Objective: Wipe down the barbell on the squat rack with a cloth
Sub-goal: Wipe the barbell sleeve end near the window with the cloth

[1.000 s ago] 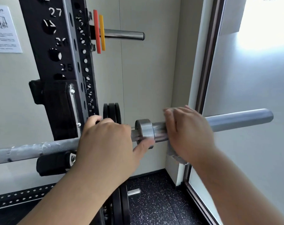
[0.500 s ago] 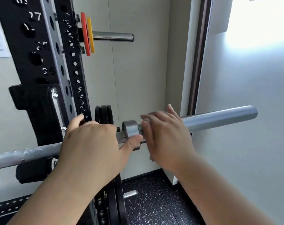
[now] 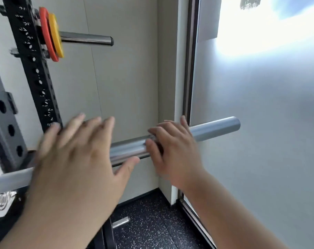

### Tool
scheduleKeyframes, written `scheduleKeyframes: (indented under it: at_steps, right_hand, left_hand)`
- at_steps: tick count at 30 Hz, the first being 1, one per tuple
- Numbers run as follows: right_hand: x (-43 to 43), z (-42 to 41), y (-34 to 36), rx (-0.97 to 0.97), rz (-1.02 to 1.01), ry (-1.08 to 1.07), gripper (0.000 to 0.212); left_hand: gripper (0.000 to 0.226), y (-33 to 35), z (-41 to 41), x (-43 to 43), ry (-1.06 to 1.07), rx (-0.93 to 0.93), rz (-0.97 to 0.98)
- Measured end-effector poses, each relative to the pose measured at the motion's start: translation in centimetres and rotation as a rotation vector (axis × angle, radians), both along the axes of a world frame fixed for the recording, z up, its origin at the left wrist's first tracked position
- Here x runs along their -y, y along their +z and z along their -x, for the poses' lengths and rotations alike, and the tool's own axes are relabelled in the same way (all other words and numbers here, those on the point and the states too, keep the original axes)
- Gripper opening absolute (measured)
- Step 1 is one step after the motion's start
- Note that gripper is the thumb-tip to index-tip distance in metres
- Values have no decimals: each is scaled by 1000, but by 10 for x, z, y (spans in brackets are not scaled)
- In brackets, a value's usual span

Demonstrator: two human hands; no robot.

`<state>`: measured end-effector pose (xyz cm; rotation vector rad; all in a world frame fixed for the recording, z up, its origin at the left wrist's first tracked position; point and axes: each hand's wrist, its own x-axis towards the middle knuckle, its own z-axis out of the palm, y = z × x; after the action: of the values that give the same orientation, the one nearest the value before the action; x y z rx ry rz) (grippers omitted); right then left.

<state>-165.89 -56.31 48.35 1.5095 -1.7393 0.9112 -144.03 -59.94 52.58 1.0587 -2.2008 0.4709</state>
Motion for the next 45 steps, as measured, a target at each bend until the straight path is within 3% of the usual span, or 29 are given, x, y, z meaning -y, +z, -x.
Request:
scheduleKeyframes:
  at_steps: [3,6,11,14,17,19,27,29,32,37,41,45]
  right_hand:
    - [-8,32,3,-29,-4,60,36]
    - [-24,102,9,64,-70,-105,44]
    - [-40,173,19,301,-103,-284,59]
    - [-27,136,18,192,-54,-264,51]
    - [-17,91,0,5,13,-40,40]
    - [-18,100,-2,-2,71,28,37]
    - [-35,197,3,512,162,-174,50]
    - [-29,188,4,514,179,-175,47]
    - [-16,147,2,317,161,-138,47]
    - [8,49,9,19,88,-110,44]
    - [17,-7,16,-33,55,-56,38]
    - [25,-64,25,-21,32,19,41]
  left_hand:
    - [62,-12,39,-8,-84,68,27]
    - [52,-25,57,-7,-73,93,-3]
    - [67,-27,64,-12,-5,99,12]
    - [74,-29,71,-17,33,123,-14]
    - [78,-31,75,-21,74,135,-15]
    - [78,-31,75,-21,80,127,-17]
    - [78,-38,76,-20,49,107,38]
    - [83,-41,72,-19,36,129,37]
    - [85,-44,59,-18,-26,168,37]
    - [68,-45,29,-23,-163,137,51]
    - [53,-35,-3,-27,-256,17,53]
    - [45,-22,-47,-20,-214,-44,102]
